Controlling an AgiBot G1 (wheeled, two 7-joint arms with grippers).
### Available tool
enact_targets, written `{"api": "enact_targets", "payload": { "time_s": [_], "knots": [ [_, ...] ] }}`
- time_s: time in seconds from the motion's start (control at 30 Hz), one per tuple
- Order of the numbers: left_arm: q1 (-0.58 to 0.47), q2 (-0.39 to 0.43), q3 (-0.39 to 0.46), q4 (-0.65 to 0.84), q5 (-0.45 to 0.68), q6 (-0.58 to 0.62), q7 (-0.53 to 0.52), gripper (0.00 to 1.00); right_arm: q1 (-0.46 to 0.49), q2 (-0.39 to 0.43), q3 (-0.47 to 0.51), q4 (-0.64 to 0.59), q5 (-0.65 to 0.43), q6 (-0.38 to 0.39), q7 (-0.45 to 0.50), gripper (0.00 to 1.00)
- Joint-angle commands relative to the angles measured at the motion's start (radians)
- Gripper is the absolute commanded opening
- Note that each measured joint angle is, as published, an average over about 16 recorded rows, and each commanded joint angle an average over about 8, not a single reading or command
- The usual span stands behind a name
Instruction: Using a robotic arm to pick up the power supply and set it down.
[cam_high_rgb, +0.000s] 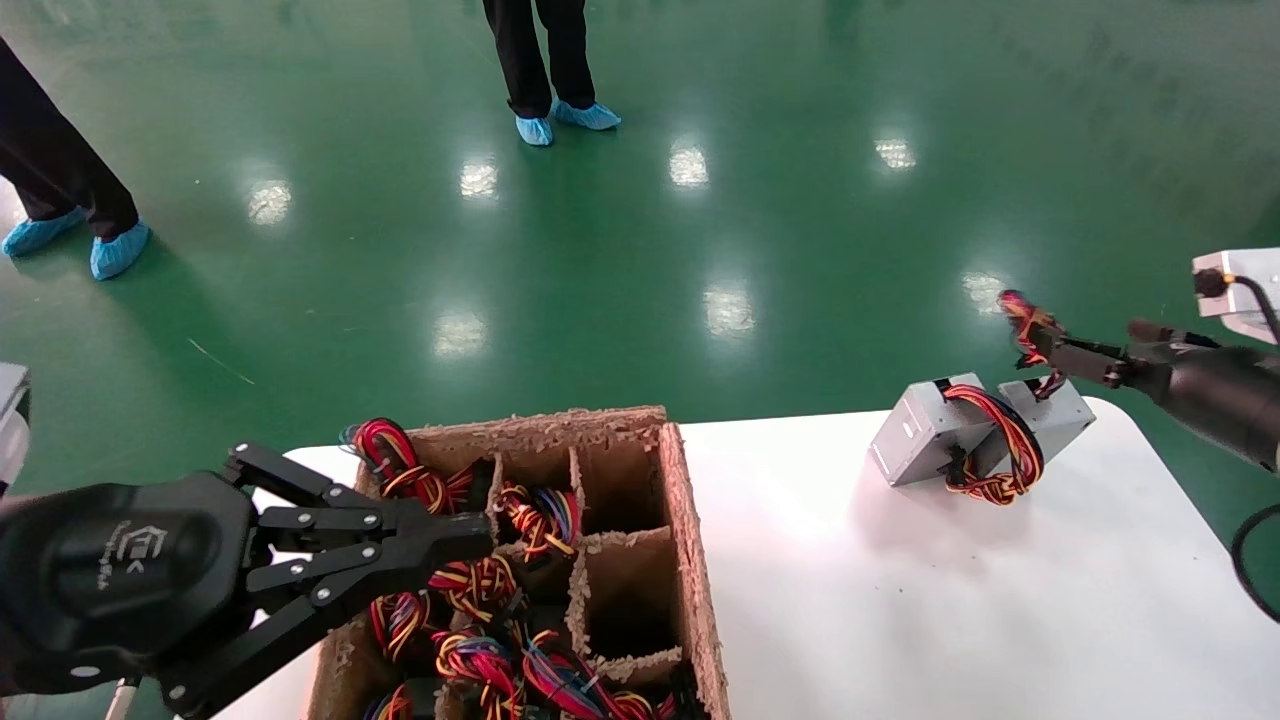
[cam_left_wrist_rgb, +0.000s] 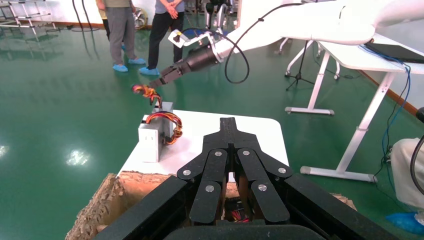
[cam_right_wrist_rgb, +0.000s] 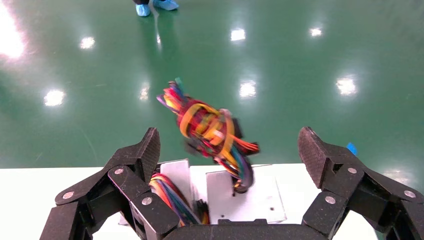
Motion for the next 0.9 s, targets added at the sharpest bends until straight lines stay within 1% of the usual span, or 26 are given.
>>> {"api": "enact_targets", "payload": {
  "time_s": [0.03, 0.4, 0.67, 0.77, 0.9],
  "knots": [
    [0.0, 0.0, 0.0, 0.0, 0.0, 0.0, 0.0, 0.0, -0.006, 0.01, 0.002, 0.009, 0.001, 0.004, 0.007, 1.0],
    [0.0, 0.0, 0.0, 0.0, 0.0, 0.0, 0.0, 0.0, -0.026, 0.03, 0.009, 0.067, 0.004, 0.026, 0.041, 1.0],
    [0.0, 0.0, 0.0, 0.0, 0.0, 0.0, 0.0, 0.0, -0.047, 0.043, 0.033, 0.131, 0.033, 0.047, 0.03, 1.0],
    [0.0, 0.0, 0.0, 0.0, 0.0, 0.0, 0.0, 0.0, -0.052, 0.045, 0.041, 0.146, 0.053, 0.026, 0.011, 1.0],
    [0.0, 0.0, 0.0, 0.0, 0.0, 0.0, 0.0, 0.0, -0.054, 0.045, 0.051, 0.157, 0.092, -0.037, -0.025, 1.0]
  ]
}}
